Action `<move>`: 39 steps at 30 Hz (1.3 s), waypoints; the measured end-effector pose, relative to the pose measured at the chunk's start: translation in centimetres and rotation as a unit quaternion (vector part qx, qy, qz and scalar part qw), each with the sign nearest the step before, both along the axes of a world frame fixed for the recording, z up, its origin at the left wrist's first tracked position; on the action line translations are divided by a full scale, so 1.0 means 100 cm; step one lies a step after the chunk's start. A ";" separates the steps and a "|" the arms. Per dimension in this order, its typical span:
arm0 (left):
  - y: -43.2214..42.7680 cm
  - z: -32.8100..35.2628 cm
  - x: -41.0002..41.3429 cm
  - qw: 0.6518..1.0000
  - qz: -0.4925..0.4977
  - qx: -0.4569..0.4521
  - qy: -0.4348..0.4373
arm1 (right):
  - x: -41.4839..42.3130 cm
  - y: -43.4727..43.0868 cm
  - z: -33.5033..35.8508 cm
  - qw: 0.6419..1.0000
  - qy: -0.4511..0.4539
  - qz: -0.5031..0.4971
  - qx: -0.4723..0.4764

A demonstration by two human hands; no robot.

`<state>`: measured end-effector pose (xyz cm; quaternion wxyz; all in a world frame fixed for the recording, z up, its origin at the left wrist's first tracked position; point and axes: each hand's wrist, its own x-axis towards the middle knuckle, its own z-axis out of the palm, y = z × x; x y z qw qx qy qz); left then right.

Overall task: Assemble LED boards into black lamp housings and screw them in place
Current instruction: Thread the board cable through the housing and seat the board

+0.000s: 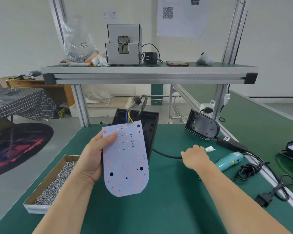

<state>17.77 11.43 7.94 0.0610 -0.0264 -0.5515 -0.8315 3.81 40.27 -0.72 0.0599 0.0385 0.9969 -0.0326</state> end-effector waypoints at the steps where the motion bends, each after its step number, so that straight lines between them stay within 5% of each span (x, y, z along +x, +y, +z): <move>1: -0.001 -0.001 0.000 1.000 -0.004 -0.015 -0.001 | 0.000 0.000 0.001 1.000 0.017 0.011 -0.014; 3: -0.001 -0.002 0.001 0.998 -0.030 -0.063 -0.007 | 0.001 -0.007 0.017 0.982 0.075 0.012 -0.171; 4: -0.001 -0.004 0.001 0.996 -0.043 -0.083 -0.016 | 0.000 -0.012 0.030 0.945 0.097 0.004 -0.313; 6: 0.000 -0.007 0.002 0.991 -0.063 -0.113 -0.027 | 0.004 -0.023 0.068 0.813 0.093 0.004 -0.574; 7: 0.000 -0.009 0.001 0.989 -0.074 -0.127 -0.028 | 0.006 -0.027 0.089 0.761 0.066 0.033 -0.644; 8: 0.001 -0.010 0.002 0.986 -0.087 -0.138 -0.030 | 0.008 -0.028 0.109 0.748 0.043 0.082 -0.658; 12: 0.004 -0.015 0.002 0.981 -0.120 -0.147 -0.038 | 0.023 -0.029 0.166 0.859 -0.027 0.253 -0.445; 14: 0.003 -0.019 0.001 0.984 -0.110 -0.129 -0.046 | 0.028 -0.027 0.177 0.876 -0.047 0.287 -0.384; 22: -0.001 -0.033 0.001 0.992 -0.078 -0.055 -0.079 | 0.064 -0.033 0.189 0.867 -0.021 0.346 -0.357; 32: 0.004 -0.032 0.006 0.990 -0.119 -0.047 -0.054 | 0.081 -0.064 0.135 0.782 0.062 0.281 -0.553; 36: 0.010 -0.028 0.010 0.987 -0.135 -0.066 -0.050 | 0.080 -0.066 0.107 0.805 0.277 0.324 -0.411; 39: 0.011 -0.027 0.012 0.987 -0.142 -0.066 -0.040 | 0.082 -0.065 0.095 0.793 0.336 0.378 -0.340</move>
